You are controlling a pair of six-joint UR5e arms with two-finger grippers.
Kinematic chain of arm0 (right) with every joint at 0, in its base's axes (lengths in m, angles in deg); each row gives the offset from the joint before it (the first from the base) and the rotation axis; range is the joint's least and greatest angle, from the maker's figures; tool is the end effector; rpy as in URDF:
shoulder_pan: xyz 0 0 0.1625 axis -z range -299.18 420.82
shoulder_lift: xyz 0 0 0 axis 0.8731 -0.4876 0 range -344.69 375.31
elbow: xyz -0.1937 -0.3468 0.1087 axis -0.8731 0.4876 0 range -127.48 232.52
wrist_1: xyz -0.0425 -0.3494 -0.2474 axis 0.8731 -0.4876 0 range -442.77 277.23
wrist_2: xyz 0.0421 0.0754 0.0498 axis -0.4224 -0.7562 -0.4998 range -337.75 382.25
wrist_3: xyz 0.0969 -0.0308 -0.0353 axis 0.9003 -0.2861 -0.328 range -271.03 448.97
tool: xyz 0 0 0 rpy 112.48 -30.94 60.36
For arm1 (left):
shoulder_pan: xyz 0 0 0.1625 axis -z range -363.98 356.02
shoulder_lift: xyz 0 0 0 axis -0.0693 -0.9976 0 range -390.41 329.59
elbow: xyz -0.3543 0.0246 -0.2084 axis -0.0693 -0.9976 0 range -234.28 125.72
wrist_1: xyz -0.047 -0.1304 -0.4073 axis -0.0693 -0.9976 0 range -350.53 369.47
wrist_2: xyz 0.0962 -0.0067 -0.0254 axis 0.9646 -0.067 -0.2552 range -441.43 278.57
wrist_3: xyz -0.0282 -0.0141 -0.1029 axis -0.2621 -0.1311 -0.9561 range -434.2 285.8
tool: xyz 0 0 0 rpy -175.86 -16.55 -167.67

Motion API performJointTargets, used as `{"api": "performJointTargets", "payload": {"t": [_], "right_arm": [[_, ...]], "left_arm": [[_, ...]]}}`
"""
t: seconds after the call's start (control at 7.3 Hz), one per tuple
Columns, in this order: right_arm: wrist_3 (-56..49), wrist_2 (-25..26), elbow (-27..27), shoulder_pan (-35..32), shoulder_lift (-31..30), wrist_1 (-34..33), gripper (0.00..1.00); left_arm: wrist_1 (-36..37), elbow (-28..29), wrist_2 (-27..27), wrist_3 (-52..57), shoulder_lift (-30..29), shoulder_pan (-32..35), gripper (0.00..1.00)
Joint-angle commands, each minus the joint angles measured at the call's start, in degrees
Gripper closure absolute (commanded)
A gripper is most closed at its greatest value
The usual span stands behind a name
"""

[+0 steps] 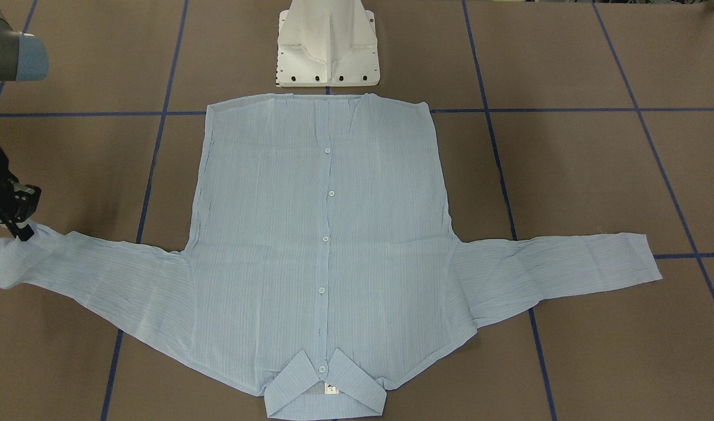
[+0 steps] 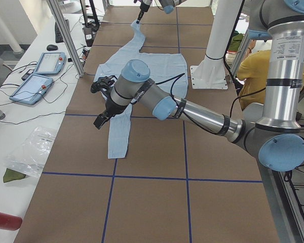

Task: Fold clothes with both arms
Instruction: 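Carry the sleeve with the right gripper across the shirt toward the collar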

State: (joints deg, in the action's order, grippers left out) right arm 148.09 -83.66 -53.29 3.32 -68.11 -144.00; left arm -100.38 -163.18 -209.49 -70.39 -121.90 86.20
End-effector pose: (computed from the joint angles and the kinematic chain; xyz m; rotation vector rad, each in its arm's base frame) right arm -0.2180 -0.5353 0.4030 0.4342 -0.8195 0.3071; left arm -0.0686 -0.5249 0.4319 0.6987 0.6133 0.2921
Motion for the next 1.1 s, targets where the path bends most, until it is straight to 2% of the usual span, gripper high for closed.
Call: {"api": "performJointTargets", "payload": {"t": [0.0, 0.41, 0.68, 0.82, 0.96], "right_arm": [[3.17, 6.82, 1.56, 5.68, 16.54, -12.56, 1.0], [7.94, 15.18, 8.15, 12.82, 31.77, -12.43, 1.0], [9.17, 24.3, 16.38, 20.54, 38.83, -7.28, 1.0], [9.09, 27.48, 22.35, 23.71, 41.29, -2.46, 1.0], [9.08, 28.99, 25.89, 25.92, 43.23, -0.41, 1.0]], "left_arm": [[0.0, 0.0, 0.0, -0.03, 0.0, 0.0, 0.0], [0.0, 0.01, 0.0, -0.47, 0.0, -0.09, 0.0], [0.0, 0.0, 0.0, -0.56, 0.0, -0.09, 0.0], [0.0, 0.0, 0.09, -0.47, 0.0, -0.09, 0.0], [0.0, 0.09, 0.09, -0.56, 0.09, 0.0, 0.0]]}}
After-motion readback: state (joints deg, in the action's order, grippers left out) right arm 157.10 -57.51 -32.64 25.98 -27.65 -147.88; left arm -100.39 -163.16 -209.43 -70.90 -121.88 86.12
